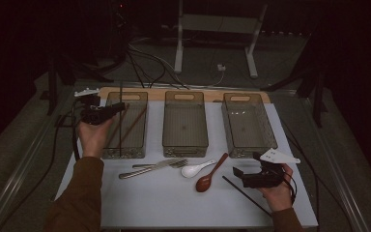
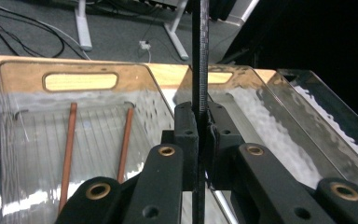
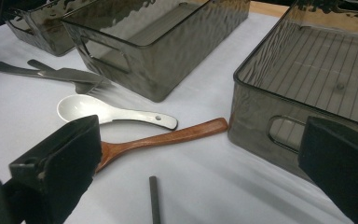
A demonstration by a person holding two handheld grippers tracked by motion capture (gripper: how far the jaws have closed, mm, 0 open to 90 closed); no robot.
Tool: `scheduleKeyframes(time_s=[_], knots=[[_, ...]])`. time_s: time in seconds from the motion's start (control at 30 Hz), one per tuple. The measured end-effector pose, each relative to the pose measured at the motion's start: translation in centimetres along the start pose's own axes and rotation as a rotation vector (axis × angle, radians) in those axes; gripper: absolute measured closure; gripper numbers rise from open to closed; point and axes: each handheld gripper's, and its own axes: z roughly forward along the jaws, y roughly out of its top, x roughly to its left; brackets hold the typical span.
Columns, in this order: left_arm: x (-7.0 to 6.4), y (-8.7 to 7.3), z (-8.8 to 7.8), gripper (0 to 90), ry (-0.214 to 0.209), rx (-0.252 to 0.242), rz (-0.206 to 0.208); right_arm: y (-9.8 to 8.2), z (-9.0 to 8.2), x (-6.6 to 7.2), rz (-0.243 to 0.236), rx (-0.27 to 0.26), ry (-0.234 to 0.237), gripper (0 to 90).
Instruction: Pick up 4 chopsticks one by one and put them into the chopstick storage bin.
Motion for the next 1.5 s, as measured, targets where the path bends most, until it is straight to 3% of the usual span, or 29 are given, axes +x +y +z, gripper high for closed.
scheduleKeyframes(time_s=[0.2,0.37,0.43,0.53,0.6,0.7,0.77,0.93,1.13,1.5], knots=[[0.6,0.3,2.3,85.7,0.022,0.023,0.004,-0.1,0.0,0.1,0.003,0.002,0.004,0.0],[1.3,-0.1,3.5,83.3,0.042,0.03,-0.019,-0.1,0.0,0.0,0.004,0.003,0.006,0.0],[1.3,-0.3,3.6,67.3,0.068,0.019,-0.02,-0.1,0.0,0.0,0.005,0.002,0.009,0.0],[1.2,-0.5,3.3,42.2,0.041,-0.021,-0.033,-0.1,-0.2,0.0,0.005,-0.001,0.007,0.0],[0.9,-0.6,3.1,28.1,0.081,-0.023,0.002,-0.1,-0.2,-0.1,0.008,-0.001,0.006,0.0],[0.6,-0.5,2.8,16.3,0.096,-0.021,0.021,-0.1,-0.3,0.0,0.008,-0.004,0.007,0.0],[0.4,-0.4,2.6,15.7,0.104,-0.023,0.033,-0.1,-0.3,0.1,0.006,-0.005,0.007,0.0],[0.0,-0.5,1.9,1.3,0.095,-0.022,0.069,0.0,-0.3,0.0,0.008,-0.006,0.01,0.0],[-0.7,-1.1,0.7,0.6,0.094,-0.04,0.11,0.0,-0.3,0.0,0.009,-0.003,0.01,0.0],[-1.1,-1.9,-1.6,0.7,0.056,-0.033,0.138,0.1,-0.3,0.1,0.004,0.006,0.013,0.0]])
